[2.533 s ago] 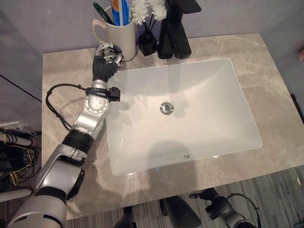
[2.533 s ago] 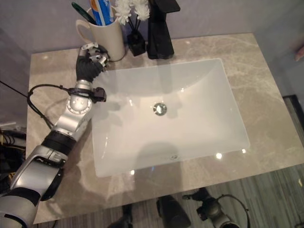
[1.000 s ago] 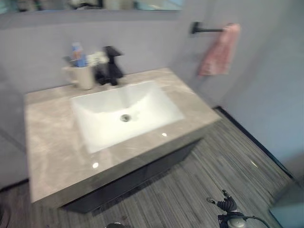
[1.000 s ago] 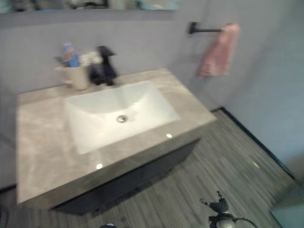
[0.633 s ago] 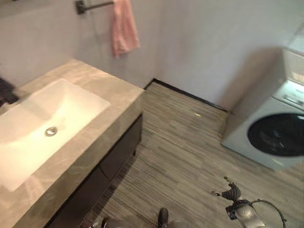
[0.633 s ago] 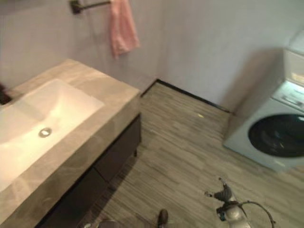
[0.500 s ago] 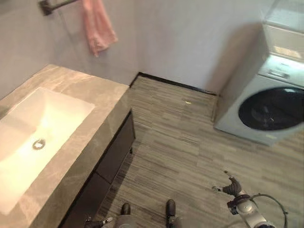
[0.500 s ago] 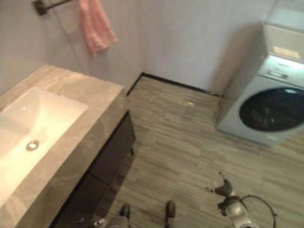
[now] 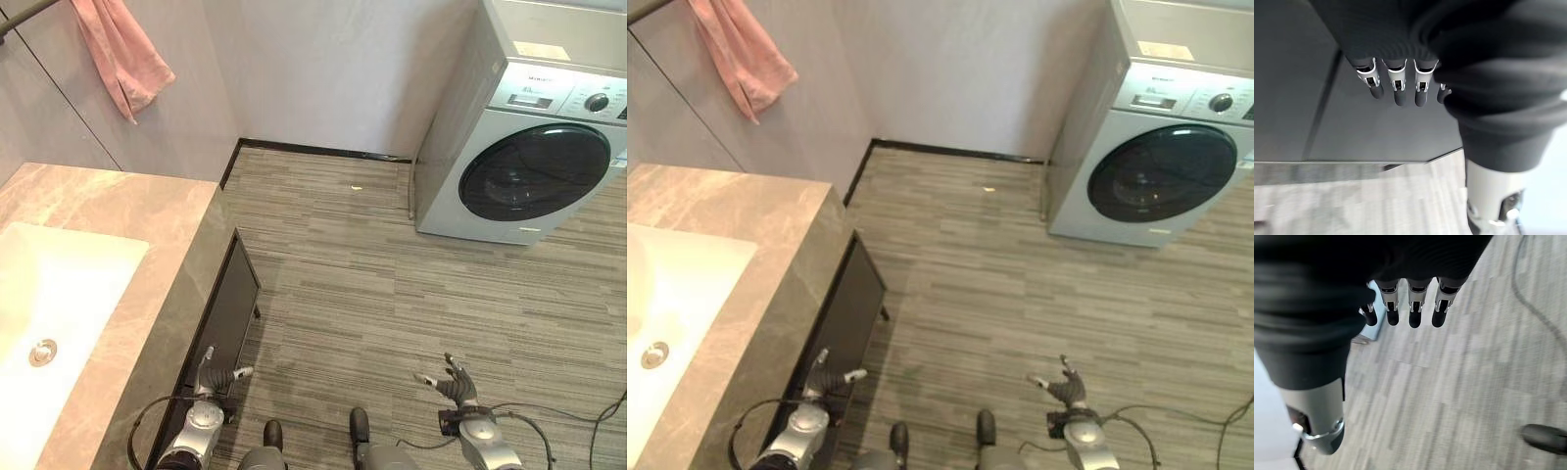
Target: Put brush and paste in cup on sink, flatten towel.
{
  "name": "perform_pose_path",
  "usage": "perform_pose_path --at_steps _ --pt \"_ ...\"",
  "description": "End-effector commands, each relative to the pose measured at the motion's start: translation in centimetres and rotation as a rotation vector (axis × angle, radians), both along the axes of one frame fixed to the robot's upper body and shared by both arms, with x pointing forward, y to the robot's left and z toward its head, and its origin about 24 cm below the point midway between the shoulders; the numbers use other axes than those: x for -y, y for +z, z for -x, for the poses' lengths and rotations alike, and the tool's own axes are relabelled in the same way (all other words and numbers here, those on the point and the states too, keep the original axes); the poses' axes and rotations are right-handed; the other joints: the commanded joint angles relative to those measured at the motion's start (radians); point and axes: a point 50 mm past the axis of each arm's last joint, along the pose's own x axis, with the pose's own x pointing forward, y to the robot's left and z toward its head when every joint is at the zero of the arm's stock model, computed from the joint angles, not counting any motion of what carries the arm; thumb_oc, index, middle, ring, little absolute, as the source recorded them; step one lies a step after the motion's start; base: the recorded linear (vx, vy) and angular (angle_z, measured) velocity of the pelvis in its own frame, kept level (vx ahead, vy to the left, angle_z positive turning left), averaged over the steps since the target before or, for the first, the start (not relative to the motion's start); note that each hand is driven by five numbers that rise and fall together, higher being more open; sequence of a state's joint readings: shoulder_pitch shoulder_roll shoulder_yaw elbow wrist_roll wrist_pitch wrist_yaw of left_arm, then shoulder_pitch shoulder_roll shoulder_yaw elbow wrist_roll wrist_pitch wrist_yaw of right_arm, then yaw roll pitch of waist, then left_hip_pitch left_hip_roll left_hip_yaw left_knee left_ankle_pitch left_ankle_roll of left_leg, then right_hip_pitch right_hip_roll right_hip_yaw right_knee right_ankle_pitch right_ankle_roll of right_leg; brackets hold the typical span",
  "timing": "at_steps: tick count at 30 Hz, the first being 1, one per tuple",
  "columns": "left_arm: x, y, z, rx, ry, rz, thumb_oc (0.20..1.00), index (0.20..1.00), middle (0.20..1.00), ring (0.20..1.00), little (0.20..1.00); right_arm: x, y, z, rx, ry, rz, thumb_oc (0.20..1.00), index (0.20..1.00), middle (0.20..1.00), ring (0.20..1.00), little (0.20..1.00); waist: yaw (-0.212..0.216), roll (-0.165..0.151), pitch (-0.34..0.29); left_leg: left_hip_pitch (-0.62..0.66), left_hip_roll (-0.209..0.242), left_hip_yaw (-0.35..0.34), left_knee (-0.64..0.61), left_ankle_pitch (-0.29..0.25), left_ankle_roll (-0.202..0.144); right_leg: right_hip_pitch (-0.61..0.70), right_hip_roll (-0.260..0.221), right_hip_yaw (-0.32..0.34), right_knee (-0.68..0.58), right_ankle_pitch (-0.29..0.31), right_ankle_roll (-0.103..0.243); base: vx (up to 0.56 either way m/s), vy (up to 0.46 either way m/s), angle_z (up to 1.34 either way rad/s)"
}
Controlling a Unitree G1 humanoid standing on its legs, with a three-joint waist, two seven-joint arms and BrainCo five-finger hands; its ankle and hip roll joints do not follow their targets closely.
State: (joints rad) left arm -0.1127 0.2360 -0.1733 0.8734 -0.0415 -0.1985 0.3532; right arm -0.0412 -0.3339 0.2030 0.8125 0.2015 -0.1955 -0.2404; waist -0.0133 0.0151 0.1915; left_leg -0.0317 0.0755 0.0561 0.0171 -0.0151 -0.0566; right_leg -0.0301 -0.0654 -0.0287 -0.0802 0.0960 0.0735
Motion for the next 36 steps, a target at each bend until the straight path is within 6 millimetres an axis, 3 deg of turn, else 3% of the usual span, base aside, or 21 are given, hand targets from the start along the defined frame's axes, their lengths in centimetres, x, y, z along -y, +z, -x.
perform_pose_path --at_steps 1,2,4,5,8,9,10,13,17,19,20,21,22,23,24,26,28,31,33,35,36 --pt "-1.1 3.5 -2.5 0.192 -0.058 -0.071 1.000 1.000 1.000 1.000 1.000 -1.2 2.6 -2.6 0.185 0.001 -0.046 1.000 1.000 1.000 1.000 1.000 0.005 -0.037 -0.015 -0.106 -0.089 0.039 0.129 -0.023 0.090 -0.005 -0.052 -0.005 0.457 -0.157 0.092 0.15 0.133 -0.06" --pt "-1.1 3.5 -2.5 0.192 -0.058 -0.071 1.000 1.000 1.000 1.000 1.000 -1.2 2.6 -2.6 0.185 0.001 -0.045 1.000 1.000 1.000 1.000 1.000 0.006 -0.036 -0.018 -0.110 -0.087 0.040 0.128 -0.022 0.089 -0.009 -0.050 -0.004 0.455 -0.154 0.092 0.22 0.190 -0.20" --pt "-0.3 4.4 -3.3 0.229 -0.105 -0.068 1.000 1.000 1.000 1.000 1.000 -1.7 3.3 -3.6 0.219 0.020 -0.041 1.000 1.000 1.000 1.000 1.000 -0.005 -0.019 0.016 -0.047 -0.103 0.039 0.135 -0.056 0.124 -0.111 -0.076 -0.026 0.708 0.029 0.128 0.27 0.247 -0.28" --pt "0.0 4.5 -3.5 0.232 -0.119 -0.063 1.000 1.000 1.000 1.000 1.000 -1.8 3.4 -3.7 0.220 0.016 -0.048 1.000 1.000 1.000 1.000 1.000 -0.010 -0.004 0.026 -0.027 -0.096 0.037 0.128 -0.059 0.131 -0.143 -0.066 -0.045 0.782 0.029 0.126 0.25 0.224 -0.15" --pt "0.4 4.1 -3.4 0.209 -0.140 -0.057 1.000 1.000 1.000 1.000 1.000 -1.8 3.2 -3.5 0.215 0.013 -0.059 1.000 1.000 1.000 1.000 1.000 -0.023 0.007 0.024 0.039 -0.102 0.036 0.099 -0.083 0.139 -0.197 -0.077 -0.082 0.806 0.011 0.124 0.45 0.179 -0.03" --pt "0.0 4.0 -3.5 0.192 -0.140 -0.076 1.000 1.000 1.000 1.000 1.000 -2.2 3.5 -3.5 0.231 0.032 -0.073 1.000 1.000 1.000 1.000 1.000 -0.038 0.003 0.009 0.109 -0.115 0.038 0.046 -0.102 0.129 -0.237 -0.131 -0.176 0.607 -0.009 0.114 0.44 0.102 -0.14" --pt "0.0 4.0 -3.5 0.191 -0.140 -0.076 1.000 1.000 1.000 1.000 1.000 -2.2 3.5 -3.5 0.231 0.032 -0.073 1.000 1.000 1.000 1.000 1.000 -0.042 0.005 0.013 0.116 -0.113 0.034 0.044 -0.102 0.128 -0.228 -0.130 -0.181 0.604 -0.010 0.114 0.63 0.081 -0.09" --pt "-0.7 4.5 -3.9 0.200 -0.142 -0.094 1.000 1.000 1.000 1.000 1.000 -2.1 3.6 -2.6 0.237 0.057 -0.053 1.000 1.000 1.000 1.000 1.000 -0.074 -0.023 -0.003 0.181 -0.124 -0.007 -0.008 -0.126 0.093 -0.247 -0.099 -0.166 0.233 0.015 0.117 0.51 -0.061 -0.01" --pt "-1.0 4.4 -4.0 0.199 -0.128 -0.096 1.000 1.000 1.000 1.000 1.000 -2.0 3.0 -1.6 0.201 0.067 -0.041 1.000 1.000 1.000 1.000 1.000 -0.098 -0.025 -0.012 0.248 -0.103 -0.037 -0.022 -0.142 0.065 -0.260 -0.092 -0.145 0.158 0.064 0.133 0.47 -0.076 0.30" --pt "-0.6 3.9 -3.6 0.183 -0.120 -0.084 1.000 1.000 1.000 1.000 1.000 -1.1 2.0 -0.1 0.146 0.058 -0.046 1.000 1.000 1.000 1.000 1.000 -0.107 -0.027 -0.036 0.251 -0.075 -0.071 0.061 -0.130 0.031 -0.220 -0.057 -0.116 0.170 0.038 0.094 0.43 -0.144 0.71" --pt "-0.6 3.9 -3.6 0.183 -0.120 -0.084 1.000 1.000 1.000 1.000 1.000 -1.1 2.0 -0.1 0.146 0.058 -0.046 1.000 1.000 1.000 1.000 1.000 -0.109 -0.029 -0.039 0.247 -0.077 -0.073 0.061 -0.128 0.031 -0.223 -0.059 -0.117 0.170 0.039 0.095 0.30 -0.136 0.69" --pt "-0.5 3.8 -3.6 0.183 -0.108 -0.073 1.000 1.000 1.000 1.000 1.000 -0.7 1.9 0.2 0.133 0.051 -0.043 1.000 1.000 1.000 1.000 1.000 -0.108 -0.029 -0.037 0.235 -0.064 -0.088 0.129 -0.094 0.006 -0.208 -0.035 -0.112 0.191 0.020 0.074 0.52 -0.350 0.73" --pt "-0.5 3.6 -3.6 0.175 -0.089 -0.047 1.000 1.000 1.000 1.000 1.000 -0.3 1.8 0.2 0.113 0.080 -0.015 1.000 1.000 1.000 1.000 1.000 -0.093 -0.060 -0.029 0.108 -0.021 -0.089 0.429 0.100 -0.044 -0.129 -0.002 -0.136 0.183 -0.035 0.012 0.52 -0.351 0.62" --pt "-0.5 3.6 -3.6 0.175 -0.089 -0.047 1.000 1.000 1.000 1.000 1.000 -0.3 1.9 0.2 0.113 0.080 -0.015 1.000 1.000 1.000 1.000 1.000 -0.095 -0.058 -0.029 0.104 -0.019 -0.092 0.436 0.097 -0.045 -0.129 -0.001 -0.139 0.183 -0.035 0.011 0.57 -0.511 0.60" --pt "-0.3 3.9 -3.9 0.184 -0.107 -0.045 1.000 1.000 1.000 1.000 1.000 -0.2 2.1 0.0 0.117 0.091 -0.008 1.000 1.000 1.000 1.000 1.000 -0.059 -0.101 0.005 -0.017 -0.004 -0.071 0.649 0.152 -0.031 -0.072 -0.003 -0.149 0.172 -0.059 -0.029 0.28 -0.332 0.29" --pt "-0.3 4.2 -4.2 0.194 -0.115 -0.057 1.000 1.000 1.000 1.000 1.000 -0.2 2.2 -0.1 0.119 0.108 -0.007 1.000 1.000 1.000 1.000 1.000 -0.042 -0.112 0.023 -0.057 0.003 -0.050 0.714 0.128 -0.019 -0.048 0.008 -0.150 0.166 -0.079 -0.040 0.29 -0.273 -0.01" --pt "-0.1 4.7 -4.6 0.212 -0.131 -0.072 1.000 1.000 1.000 1.000 1.000 -0.1 2.7 -0.2 0.131 0.132 0.008 1.000 1.000 1.000 1.000 1.000 -0.021 -0.123 0.037 -0.152 0.014 0.000 0.691 0.096 -0.013 -0.007 0.013 -0.154 0.150 -0.102 -0.039 0.36 -0.143 0.04" --pt "0.3 5.2 -5.1 0.233 -0.164 -0.086 1.000 1.000 1.000 1.000 1.000 -0.1 3.2 -0.2 0.154 0.160 0.018 1.000 1.000 1.000 1.000 1.000 0.000 -0.120 0.034 -0.273 0.031 0.103 0.450 0.075 -0.013 0.060 0.022 -0.171 0.108 -0.134 -0.023 0.44 -0.040 0.23" --pt "0.1 5.1 -5.0 0.223 -0.165 -0.097 1.000 1.000 1.000 1.000 1.000 -0.7 3.2 0.0 0.155 0.199 0.023 1.000 1.000 1.000 1.000 1.000 0.026 -0.099 0.027 -0.271 0.014 0.123 0.190 0.120 -0.011 0.097 0.049 -0.161 0.106 -0.161 -0.006 0.42 0.055 0.17" --pt "0.1 5.1 -4.9 0.222 -0.165 -0.097 1.000 1.000 1.000 1.000 1.000 -0.6 3.2 0.0 0.155 0.199 0.023 1.000 1.000 1.000 1.000 1.000 0.027 -0.103 0.031 -0.257 0.008 0.126 0.176 0.126 -0.011 0.103 0.045 -0.160 0.106 -0.163 -0.005 0.25 0.033 -0.09" --pt "-0.2 4.8 -4.6 0.211 -0.158 -0.093 1.000 1.000 1.000 1.000 1.000 -0.9 3.3 0.5 0.155 0.227 0.038 1.000 1.000 1.000 1.000 1.000 0.027 -0.086 0.019 -0.261 0.021 0.203 0.020 0.178 -0.020 0.142 0.064 -0.169 0.108 -0.193 0.001 0.49 0.063 -0.29"
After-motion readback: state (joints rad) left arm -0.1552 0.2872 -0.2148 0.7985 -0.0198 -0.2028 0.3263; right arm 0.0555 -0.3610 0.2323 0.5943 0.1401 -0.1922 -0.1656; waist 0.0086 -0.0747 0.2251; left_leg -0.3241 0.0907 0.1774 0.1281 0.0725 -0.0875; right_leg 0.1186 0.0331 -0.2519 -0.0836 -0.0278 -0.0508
